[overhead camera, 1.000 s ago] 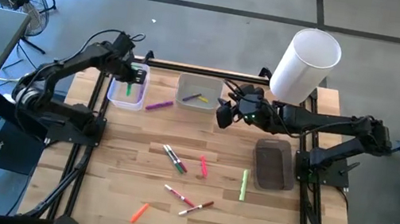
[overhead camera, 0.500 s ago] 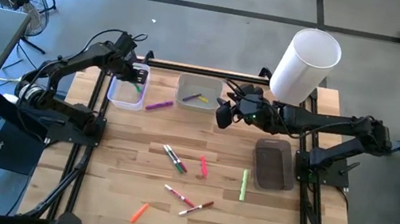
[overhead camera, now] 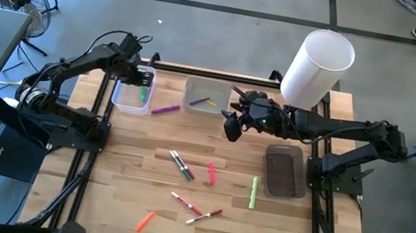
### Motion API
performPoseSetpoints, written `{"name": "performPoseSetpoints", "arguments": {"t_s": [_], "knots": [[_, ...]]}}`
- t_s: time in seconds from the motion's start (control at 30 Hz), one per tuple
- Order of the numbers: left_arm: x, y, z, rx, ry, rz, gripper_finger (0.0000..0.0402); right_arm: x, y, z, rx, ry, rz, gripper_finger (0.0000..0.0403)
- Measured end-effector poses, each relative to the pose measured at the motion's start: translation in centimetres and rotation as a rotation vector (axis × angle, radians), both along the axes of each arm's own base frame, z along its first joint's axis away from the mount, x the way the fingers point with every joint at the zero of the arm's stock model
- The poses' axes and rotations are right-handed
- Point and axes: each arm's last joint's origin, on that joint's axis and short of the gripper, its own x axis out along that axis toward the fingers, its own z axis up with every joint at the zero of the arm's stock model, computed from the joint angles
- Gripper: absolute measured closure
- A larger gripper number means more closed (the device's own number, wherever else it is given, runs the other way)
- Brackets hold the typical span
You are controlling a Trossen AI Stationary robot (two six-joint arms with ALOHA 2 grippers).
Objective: Pick & Place Markers
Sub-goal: Put the brown marker into the black bin
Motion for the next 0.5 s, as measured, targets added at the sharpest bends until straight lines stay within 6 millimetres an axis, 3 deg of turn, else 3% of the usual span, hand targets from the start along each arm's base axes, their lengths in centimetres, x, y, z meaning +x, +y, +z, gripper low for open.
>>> {"name": "performPoseSetpoints", "arguments": {"t_s": [0.27, 0.4, 0.5], "knots": [[0.2, 0.0, 0.5, 0.016, -0.067, -0.049, 0.0302, -0.1, 0.0, -0.2, -0.013, 0.024, -0.009, 0.0210], [0.4, -0.6, 3.1, 0.173, -0.200, -0.078, 0.0302, -0.1, -0.1, -0.2, -0.023, 0.028, -0.006, 0.0210], [0.7, -2.2, 5.8, 0.320, -0.288, -0.095, 0.0302, -0.1, -0.1, -0.2, -0.026, 0.030, -0.003, 0.0210]]}}
